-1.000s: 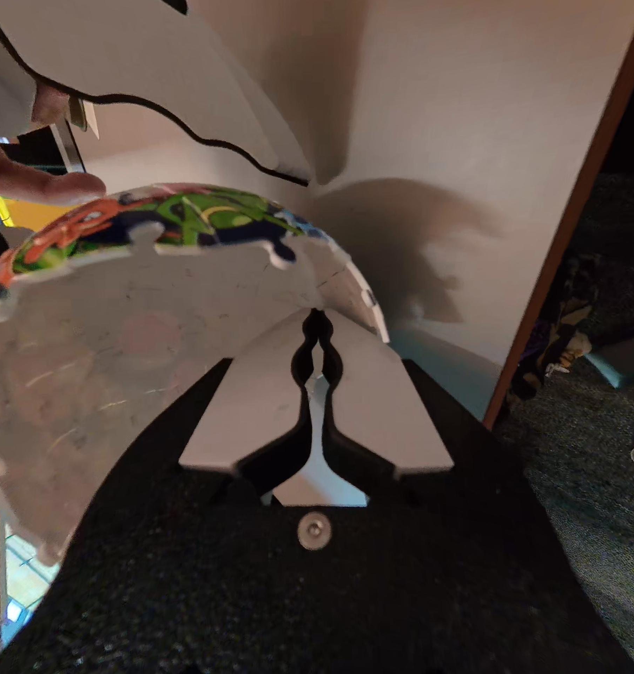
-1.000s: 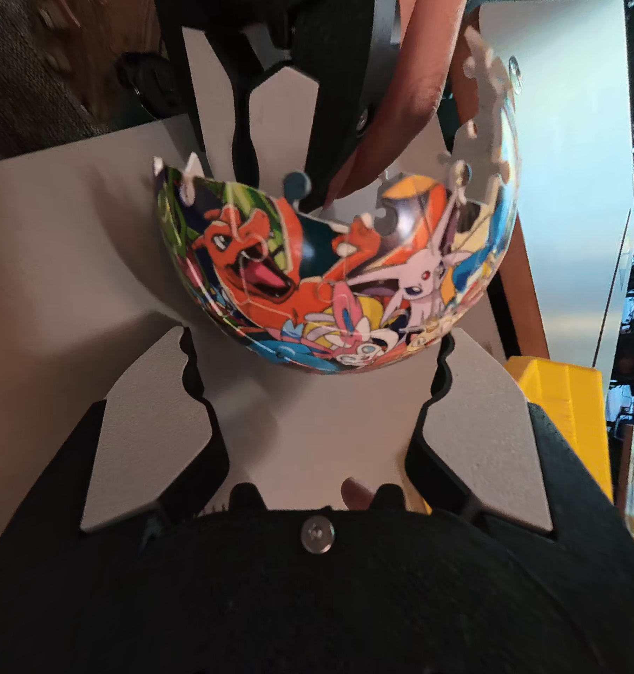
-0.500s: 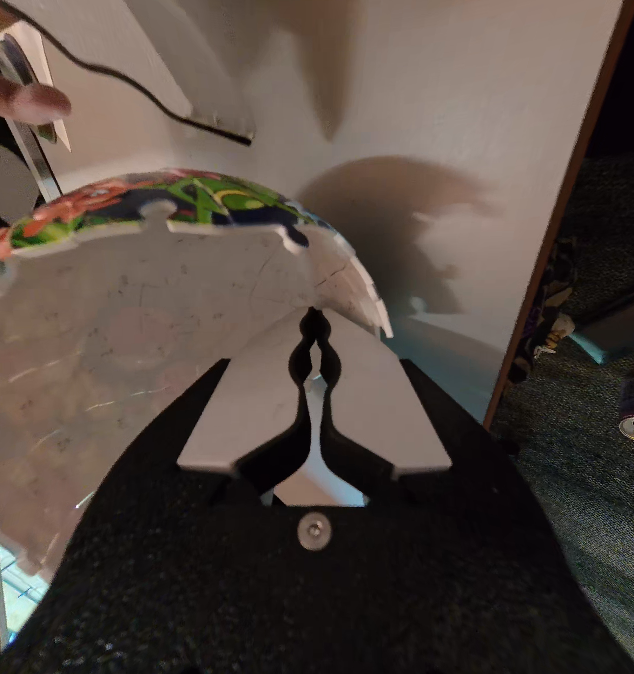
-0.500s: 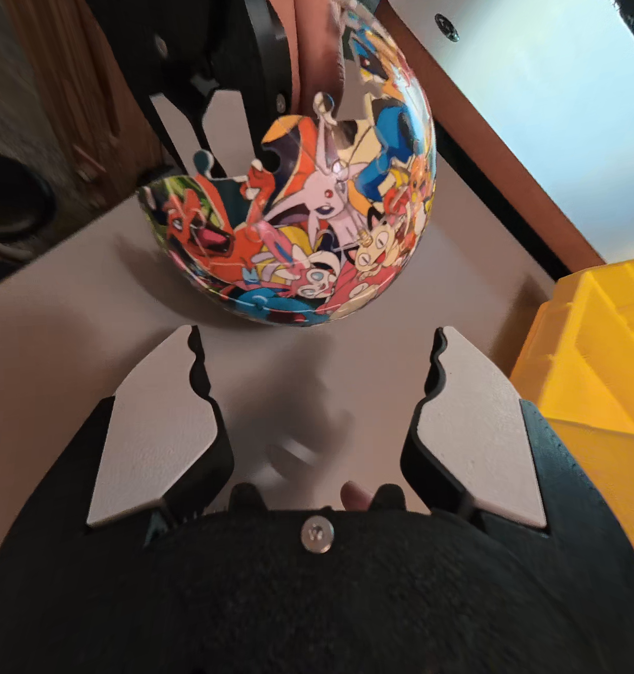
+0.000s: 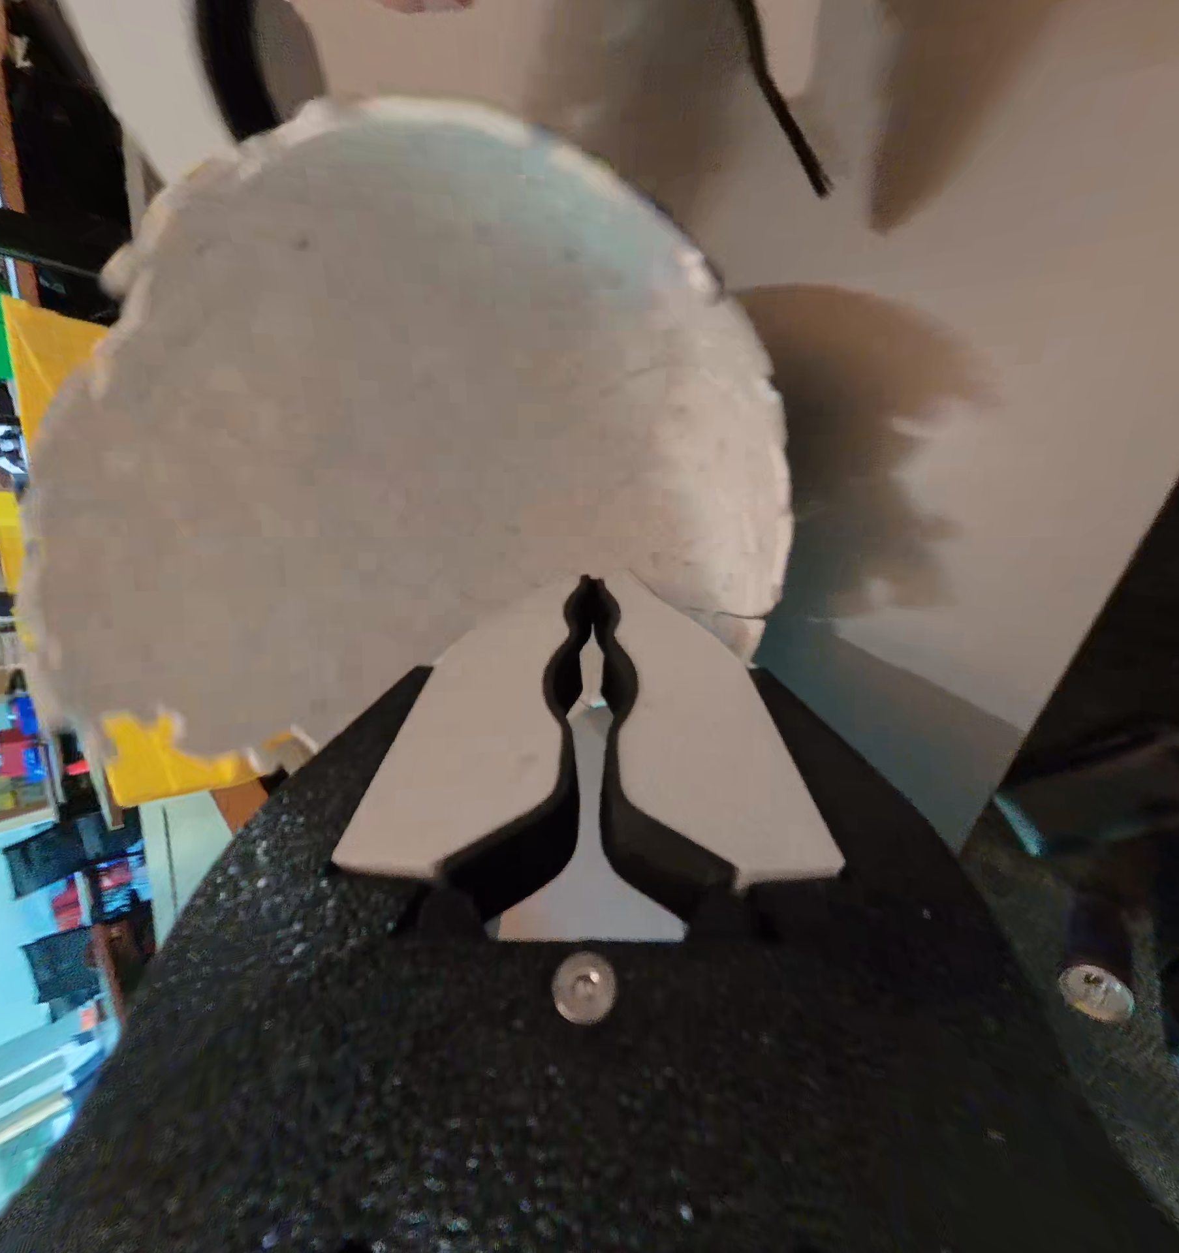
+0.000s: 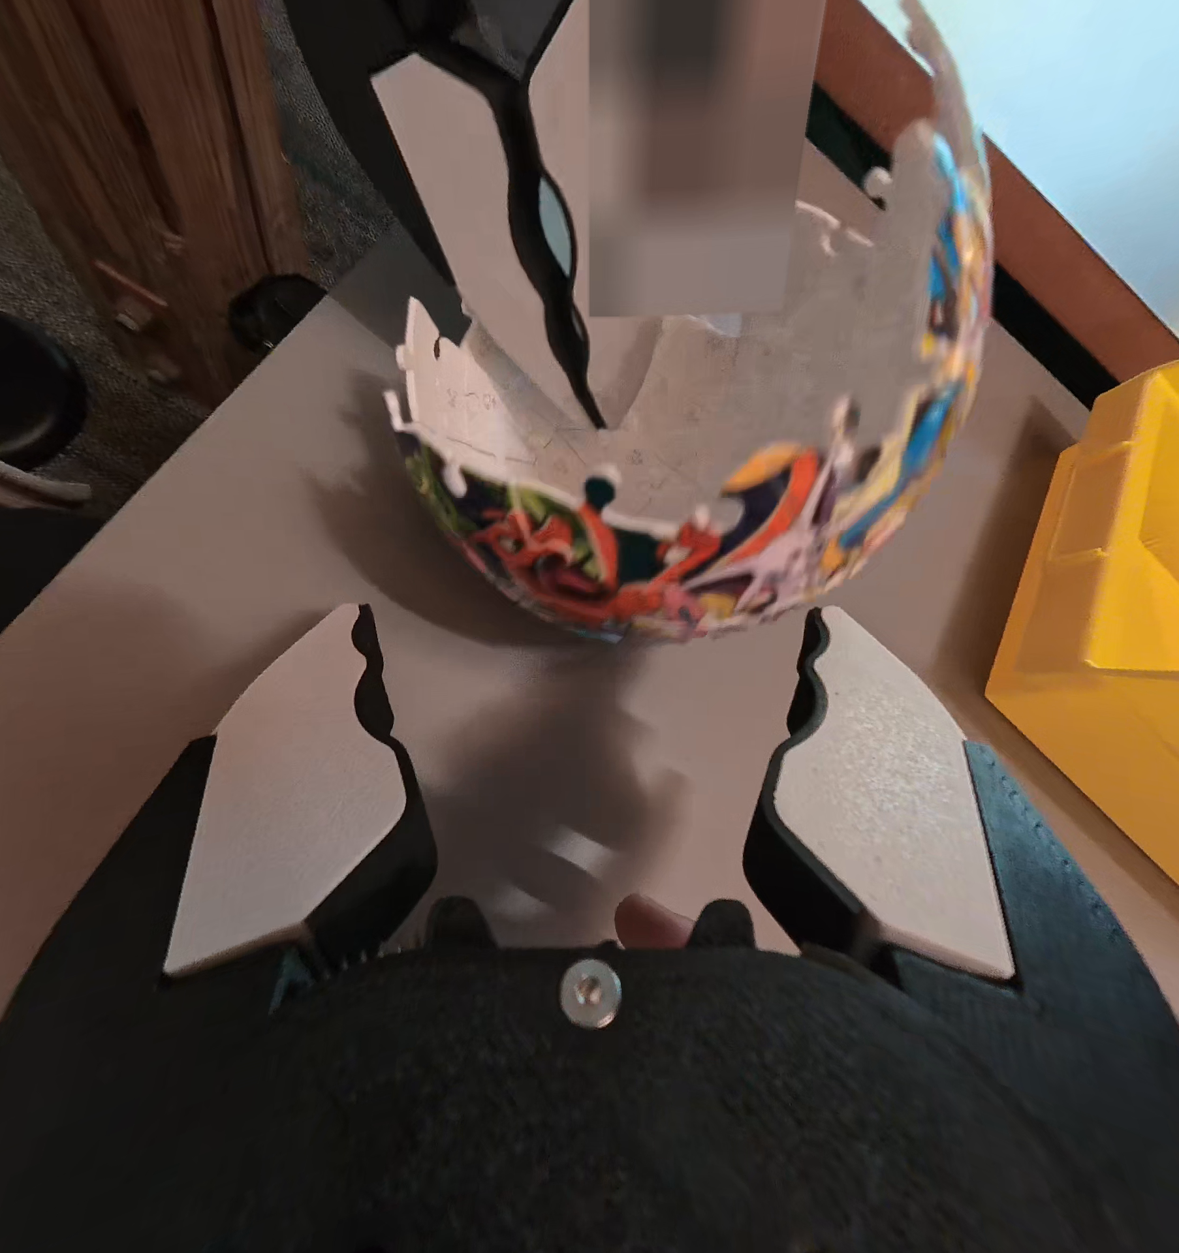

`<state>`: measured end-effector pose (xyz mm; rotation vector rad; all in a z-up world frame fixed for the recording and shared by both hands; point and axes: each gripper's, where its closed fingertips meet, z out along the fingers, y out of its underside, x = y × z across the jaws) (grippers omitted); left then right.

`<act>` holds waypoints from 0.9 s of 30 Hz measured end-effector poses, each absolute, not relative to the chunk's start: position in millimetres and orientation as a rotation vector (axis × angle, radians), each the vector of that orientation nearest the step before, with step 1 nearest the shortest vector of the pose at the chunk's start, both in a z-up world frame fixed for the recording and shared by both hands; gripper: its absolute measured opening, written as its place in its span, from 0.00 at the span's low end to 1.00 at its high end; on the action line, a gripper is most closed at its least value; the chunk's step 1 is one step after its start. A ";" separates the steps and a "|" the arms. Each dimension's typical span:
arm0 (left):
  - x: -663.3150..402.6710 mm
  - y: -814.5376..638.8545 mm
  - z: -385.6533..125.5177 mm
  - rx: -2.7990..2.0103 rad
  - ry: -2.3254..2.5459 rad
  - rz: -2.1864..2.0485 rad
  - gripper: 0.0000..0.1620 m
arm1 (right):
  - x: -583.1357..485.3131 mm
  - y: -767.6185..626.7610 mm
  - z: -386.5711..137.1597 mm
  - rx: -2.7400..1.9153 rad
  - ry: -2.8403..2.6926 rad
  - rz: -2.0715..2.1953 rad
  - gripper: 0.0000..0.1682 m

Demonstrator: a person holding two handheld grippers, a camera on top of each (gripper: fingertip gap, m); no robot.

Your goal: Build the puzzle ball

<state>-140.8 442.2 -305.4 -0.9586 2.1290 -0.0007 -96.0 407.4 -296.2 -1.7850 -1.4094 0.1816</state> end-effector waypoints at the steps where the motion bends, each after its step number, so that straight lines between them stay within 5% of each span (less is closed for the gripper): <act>1: -140.2 444.2 -303.9 -0.979 2.121 -0.019 0.00 | -95.9 408.8 -297.0 -1.795 -1.403 0.183 0.69; 16: -144.7 472.3 -223.1 -1.253 1.582 -0.346 0.00 | -78.4 408.7 -296.4 -1.826 -1.400 0.108 0.66; 22: -203.3 512.7 -231.6 -1.569 1.131 -0.310 0.14 | -58.9 410.4 -298.0 -1.862 -1.386 0.110 0.65; 27: -203.8 482.2 -264.4 -1.677 1.260 -0.429 0.27 | -36.3 409.9 -292.1 -1.894 -1.339 0.190 0.66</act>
